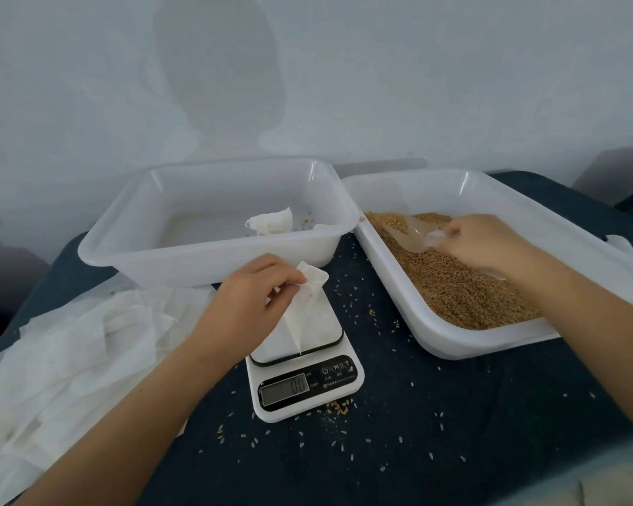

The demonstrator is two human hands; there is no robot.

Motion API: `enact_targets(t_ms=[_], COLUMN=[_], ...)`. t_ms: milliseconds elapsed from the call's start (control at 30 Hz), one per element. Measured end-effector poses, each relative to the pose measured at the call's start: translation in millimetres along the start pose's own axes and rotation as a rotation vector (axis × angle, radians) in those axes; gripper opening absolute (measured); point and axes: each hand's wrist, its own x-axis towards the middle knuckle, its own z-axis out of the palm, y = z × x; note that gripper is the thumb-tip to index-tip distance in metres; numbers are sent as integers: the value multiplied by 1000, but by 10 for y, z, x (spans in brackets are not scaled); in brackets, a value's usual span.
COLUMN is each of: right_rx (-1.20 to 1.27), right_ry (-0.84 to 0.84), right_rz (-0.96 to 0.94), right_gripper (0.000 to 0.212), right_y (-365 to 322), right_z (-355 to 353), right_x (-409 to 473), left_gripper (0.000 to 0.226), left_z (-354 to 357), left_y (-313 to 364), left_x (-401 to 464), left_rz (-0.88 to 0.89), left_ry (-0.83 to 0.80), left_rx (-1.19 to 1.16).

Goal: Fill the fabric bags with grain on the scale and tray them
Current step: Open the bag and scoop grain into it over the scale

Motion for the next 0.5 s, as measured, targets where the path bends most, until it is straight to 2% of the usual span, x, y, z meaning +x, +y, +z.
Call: enact_targets(t_ms=[300, 433, 500], right_rx=[114, 235, 296], right_ry=[84, 29, -20], right_rz=[-144, -298, -365], right_gripper=[40, 29, 34], right_y=[-3, -101, -170], right_z=[-444, -646, -690], right_x=[-160, -329, -424], left_gripper=[8, 10, 10], left_z=[-225, -378, -426], left_y=[-95, -170, -210], left_x=[118, 182, 194], left_rz=[-41, -21, -10], left_ry=[-9, -75, -96], left_rx=[60, 83, 99])
